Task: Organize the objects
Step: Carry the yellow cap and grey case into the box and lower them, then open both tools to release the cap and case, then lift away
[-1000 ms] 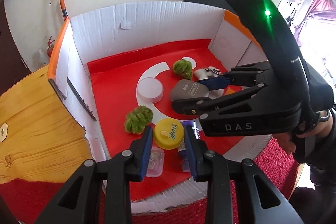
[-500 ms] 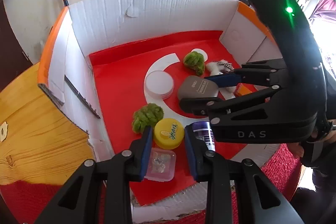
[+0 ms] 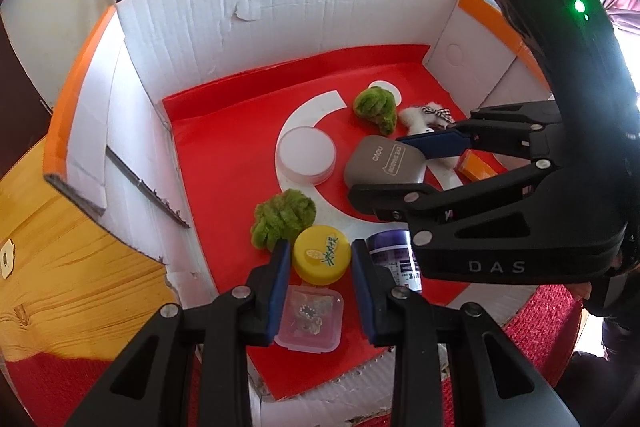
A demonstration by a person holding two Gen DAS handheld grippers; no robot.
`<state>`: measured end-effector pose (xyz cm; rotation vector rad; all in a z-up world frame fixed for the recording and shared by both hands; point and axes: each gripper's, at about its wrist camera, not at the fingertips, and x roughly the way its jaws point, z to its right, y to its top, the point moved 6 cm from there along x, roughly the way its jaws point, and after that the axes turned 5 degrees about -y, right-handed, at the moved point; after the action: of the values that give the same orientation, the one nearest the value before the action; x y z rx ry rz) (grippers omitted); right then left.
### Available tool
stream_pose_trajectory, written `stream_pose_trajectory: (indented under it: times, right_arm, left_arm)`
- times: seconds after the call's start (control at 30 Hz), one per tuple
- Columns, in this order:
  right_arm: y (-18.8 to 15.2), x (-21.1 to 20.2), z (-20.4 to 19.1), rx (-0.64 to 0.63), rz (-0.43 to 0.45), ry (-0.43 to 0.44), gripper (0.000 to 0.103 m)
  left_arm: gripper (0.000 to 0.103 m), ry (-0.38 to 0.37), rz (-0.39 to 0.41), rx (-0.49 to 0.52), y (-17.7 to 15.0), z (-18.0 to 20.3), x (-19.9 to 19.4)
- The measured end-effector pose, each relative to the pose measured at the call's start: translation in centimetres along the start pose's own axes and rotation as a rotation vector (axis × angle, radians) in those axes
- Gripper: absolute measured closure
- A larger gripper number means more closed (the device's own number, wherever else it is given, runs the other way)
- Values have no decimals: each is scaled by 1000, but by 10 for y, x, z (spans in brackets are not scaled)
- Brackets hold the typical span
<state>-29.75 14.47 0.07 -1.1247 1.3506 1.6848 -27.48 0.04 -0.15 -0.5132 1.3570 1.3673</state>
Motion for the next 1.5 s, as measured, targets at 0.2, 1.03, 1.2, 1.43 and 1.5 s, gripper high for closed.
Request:
stream_pose_trajectory:
  times: [0.2,1.03,1.2,1.43,1.5]
  right_arm:
    - [-4,3,-20,-8,-4,-12,49]
    - [-4,-13,-11,-4,3,-25,49]
    - [-6,-22,-8,-2,19,-27,49]
    - [-9,-43,-1,-3,64,-32,49]
    - [-11,-54,2,0,94,-30,49]
  left_arm:
    - [71,9,-4,7,-3,-1,-3]
    - [71,16,-2,20,-10,5,-12]
    - [71,20,8,19,-6,8,-14]
    - [71,21,36,-1,-9,10,-24]
    - [71,17,61,-9,-10,12,-32]
